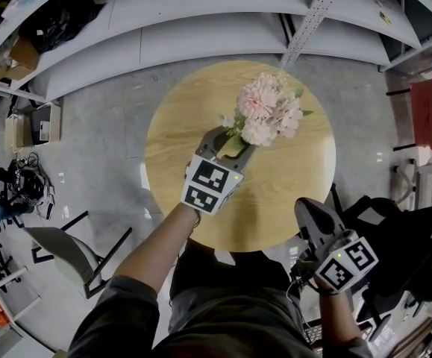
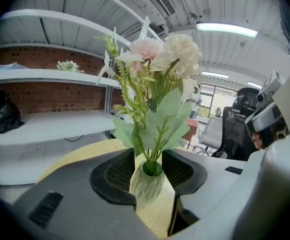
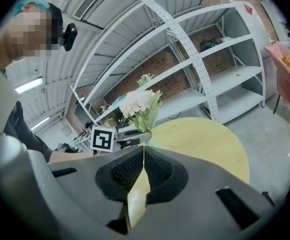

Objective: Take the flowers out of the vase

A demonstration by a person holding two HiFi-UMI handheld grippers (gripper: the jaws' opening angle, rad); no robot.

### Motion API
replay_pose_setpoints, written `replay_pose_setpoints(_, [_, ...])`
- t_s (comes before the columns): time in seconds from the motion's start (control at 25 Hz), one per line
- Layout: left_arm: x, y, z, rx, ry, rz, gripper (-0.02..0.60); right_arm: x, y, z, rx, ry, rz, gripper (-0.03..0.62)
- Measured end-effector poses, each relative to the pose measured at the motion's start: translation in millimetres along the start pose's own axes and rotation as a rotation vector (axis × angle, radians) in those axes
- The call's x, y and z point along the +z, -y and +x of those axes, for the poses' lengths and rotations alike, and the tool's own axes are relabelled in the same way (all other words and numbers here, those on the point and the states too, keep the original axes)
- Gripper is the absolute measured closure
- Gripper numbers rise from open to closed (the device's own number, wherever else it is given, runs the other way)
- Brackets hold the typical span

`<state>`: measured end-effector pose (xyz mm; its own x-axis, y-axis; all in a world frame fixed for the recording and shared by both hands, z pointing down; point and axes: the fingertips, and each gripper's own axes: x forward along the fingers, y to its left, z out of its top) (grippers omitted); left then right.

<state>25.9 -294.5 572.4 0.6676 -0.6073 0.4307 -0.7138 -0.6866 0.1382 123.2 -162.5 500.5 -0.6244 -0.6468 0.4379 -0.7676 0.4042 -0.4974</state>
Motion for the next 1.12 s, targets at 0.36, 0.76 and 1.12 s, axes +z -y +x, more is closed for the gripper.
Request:
replay_pose_setpoints(0.36, [-0.7, 1.0, -0.3, 0.012, -0.003, 0.02, 0.486, 0.0, -0.8, 1.8, 0.004, -0.001, 0.004, 0.579])
replay_pose_setpoints(0.76, [4.3, 2.0, -1.5, 0.021, -0.013, 0.039, 0.528, 11.6, 1.1, 3.5, 0.007, 0.003, 0.002, 0.579])
replay_pose_setpoints(1.12, [22.6, 1.5, -17.2, 0.027, 0.031, 0.051, 0.531, 13.6, -11.5, 0.5, 0.016, 0.024, 0.003, 0.579])
